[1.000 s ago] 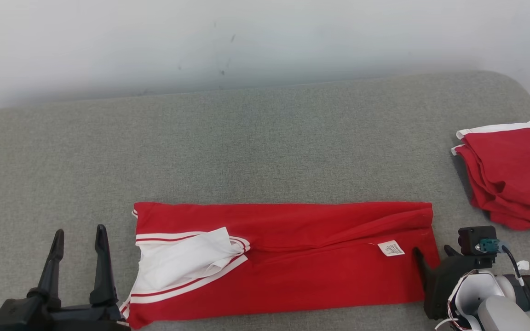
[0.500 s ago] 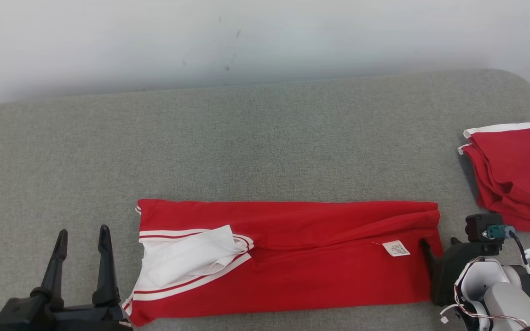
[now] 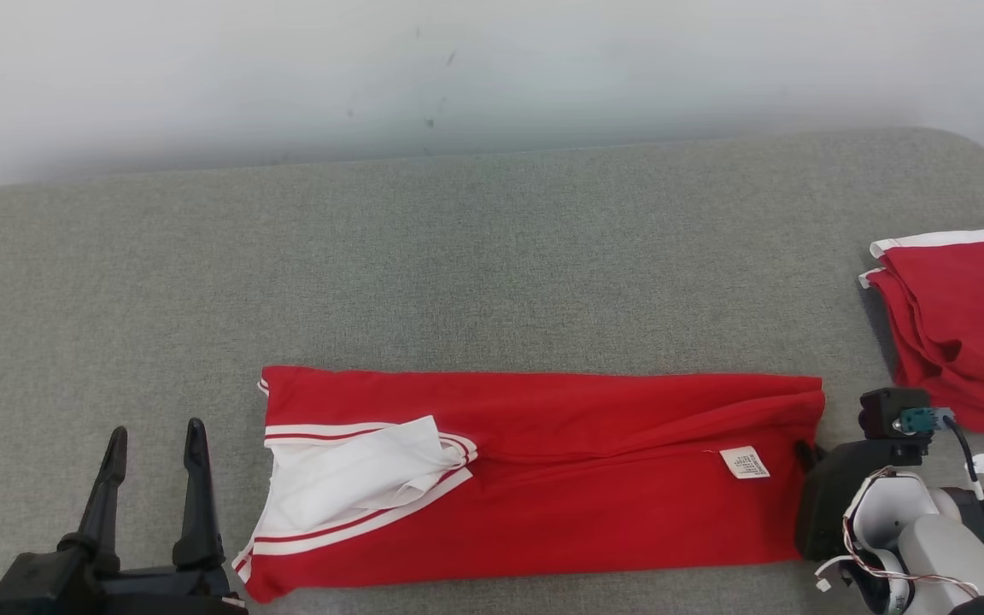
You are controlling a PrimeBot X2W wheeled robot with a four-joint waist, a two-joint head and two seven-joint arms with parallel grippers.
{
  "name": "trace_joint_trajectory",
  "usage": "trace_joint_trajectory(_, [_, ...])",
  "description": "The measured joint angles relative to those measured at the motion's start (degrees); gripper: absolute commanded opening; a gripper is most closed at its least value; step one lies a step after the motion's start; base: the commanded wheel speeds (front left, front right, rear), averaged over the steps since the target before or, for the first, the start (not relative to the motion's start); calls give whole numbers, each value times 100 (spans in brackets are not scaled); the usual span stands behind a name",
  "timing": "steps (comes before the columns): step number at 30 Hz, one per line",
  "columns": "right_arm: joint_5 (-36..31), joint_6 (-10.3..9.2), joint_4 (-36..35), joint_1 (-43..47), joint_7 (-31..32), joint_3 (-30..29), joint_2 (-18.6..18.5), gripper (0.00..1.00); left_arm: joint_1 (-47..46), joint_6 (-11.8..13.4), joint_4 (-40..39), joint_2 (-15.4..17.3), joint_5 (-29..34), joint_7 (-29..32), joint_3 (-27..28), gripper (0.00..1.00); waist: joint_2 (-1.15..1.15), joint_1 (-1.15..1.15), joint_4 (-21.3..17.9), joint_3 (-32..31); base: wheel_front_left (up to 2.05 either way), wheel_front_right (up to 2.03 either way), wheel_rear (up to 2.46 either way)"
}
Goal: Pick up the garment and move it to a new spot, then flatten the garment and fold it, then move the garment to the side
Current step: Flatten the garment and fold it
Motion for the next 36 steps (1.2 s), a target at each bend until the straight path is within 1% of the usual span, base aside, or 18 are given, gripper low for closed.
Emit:
trace_joint_trajectory(2, [0,0,-20,9,9,-33,-32,0,0,0,1,-1,0,0,-1,100,0,0,-4,-2,0,0,0])
trace_joint_trajectory(4, [1,-48,-65,42,23,-116,-109,0,0,0,2,-3,0,0,-1,100,0,0,-8,-7,0,0,0])
trace_joint_trajectory(9, [29,-169,-354,339,-4,-441,-527,0,3,0,10,-4,-8,0,18,100,0,0,-26,-29,0,0,0])
trace_joint_trajectory(15, [26,-310,-842,721,-82,-737,-812,0,59,0,18,-3,-24,-1,62,100,0,0,-71,-69,0,0,0])
trace_joint_trajectory(20, [-34,-355,-1321,835,-98,-716,-838,0,124,3,26,-7,-31,-1,73,100,0,0,-143,-110,0,0,0])
trace_joint_trajectory(21, [-34,-355,-1321,835,-98,-716,-838,0,124,3,26,-7,-31,-1,73,100,0,0,-143,-110,0,0,0])
trace_joint_trajectory(23, [-127,-359,-1566,915,-69,-555,-777,0,124,3,26,-20,-31,-1,45,100,0,0,-154,-121,0,0,0])
trace_joint_trajectory(25, [-166,-334,-1871,966,11,-261,-598,0,122,1,27,-33,-31,0,4,100,0,0,-152,-128,0,0,0])
trace_joint_trajectory(26, [-170,-277,-2026,972,57,-92,-485,0,122,1,31,-35,-31,19,-8,100,0,0,-148,-132,0,0,0])
trace_joint_trajectory(27, [-268,-167,-2327,971,129,254,-319,0,120,0,57,-37,-32,23,-21,100,0,0,-135,-142,0,0,0])
trace_joint_trajectory(28, [-321,-134,-2454,959,163,387,-269,0,120,0,68,-37,-32,24,-27,100,0,0,-127,-148,0,0,0])
trace_joint_trajectory(32, [-532,-46,-2764,779,357,776,-215,0,109,-46,105,-46,-32,41,-74,100,0,0,-84,-164,0,0,0])
trace_joint_trajectory(36, [-593,56,-2880,506,573,1101,-55,0,90,-56,167,-71,-32,51,-129,100,0,0,-2,-190,0,0,0])
